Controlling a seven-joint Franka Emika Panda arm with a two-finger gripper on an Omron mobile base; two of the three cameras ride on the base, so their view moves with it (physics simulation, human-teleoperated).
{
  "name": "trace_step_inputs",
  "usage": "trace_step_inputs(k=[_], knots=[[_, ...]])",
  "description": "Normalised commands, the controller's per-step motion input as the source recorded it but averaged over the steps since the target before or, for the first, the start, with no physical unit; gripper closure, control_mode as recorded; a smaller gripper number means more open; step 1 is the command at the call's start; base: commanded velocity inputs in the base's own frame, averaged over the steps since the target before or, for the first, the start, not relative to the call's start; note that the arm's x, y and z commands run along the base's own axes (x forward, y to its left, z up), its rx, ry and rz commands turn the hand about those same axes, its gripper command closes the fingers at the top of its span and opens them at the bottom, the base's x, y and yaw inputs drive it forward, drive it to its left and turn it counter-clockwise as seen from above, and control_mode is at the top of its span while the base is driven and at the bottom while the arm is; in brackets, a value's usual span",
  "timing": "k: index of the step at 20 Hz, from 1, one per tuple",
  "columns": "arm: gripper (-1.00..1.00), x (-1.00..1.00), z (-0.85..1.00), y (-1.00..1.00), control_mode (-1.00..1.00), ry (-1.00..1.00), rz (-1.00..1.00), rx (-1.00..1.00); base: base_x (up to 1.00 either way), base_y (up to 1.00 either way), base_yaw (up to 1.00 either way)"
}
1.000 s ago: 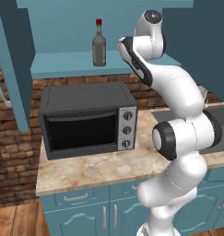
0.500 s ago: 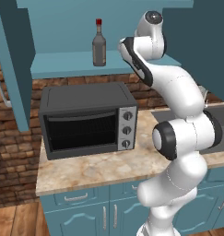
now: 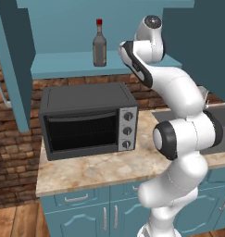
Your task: Open the cabinet directly in front. Then move the liquor and the mug to the dining counter with the jar on it.
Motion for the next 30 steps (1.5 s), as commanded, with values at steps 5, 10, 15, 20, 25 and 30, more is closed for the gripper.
trace_step_inputs(k=[5,10,15,20,25,30], knots=[[-1.00,0.20,-0.07,-0.03,-1.00,0.00,0.00,0.00,0.00,0.00,0.00],[-1.00,0.15,-0.02,0.00,-1.00,0.00,0.00,0.00,0.00,0.00,0.00],[-1.00,0.00,0.00,0.00,-1.00,0.00,0.00,0.00,0.00,0.00,0.00],[-1.00,-0.11,0.00,0.00,-1.00,0.00,0.00,0.00,0.00,0.00,0.00],[-1.00,-0.15,0.03,0.00,-1.00,0.00,0.00,0.00,0.00,0.00,0.00],[-1.00,-0.06,0.02,0.00,-1.00,0.00,0.00,0.00,0.00,0.00,0.00]])
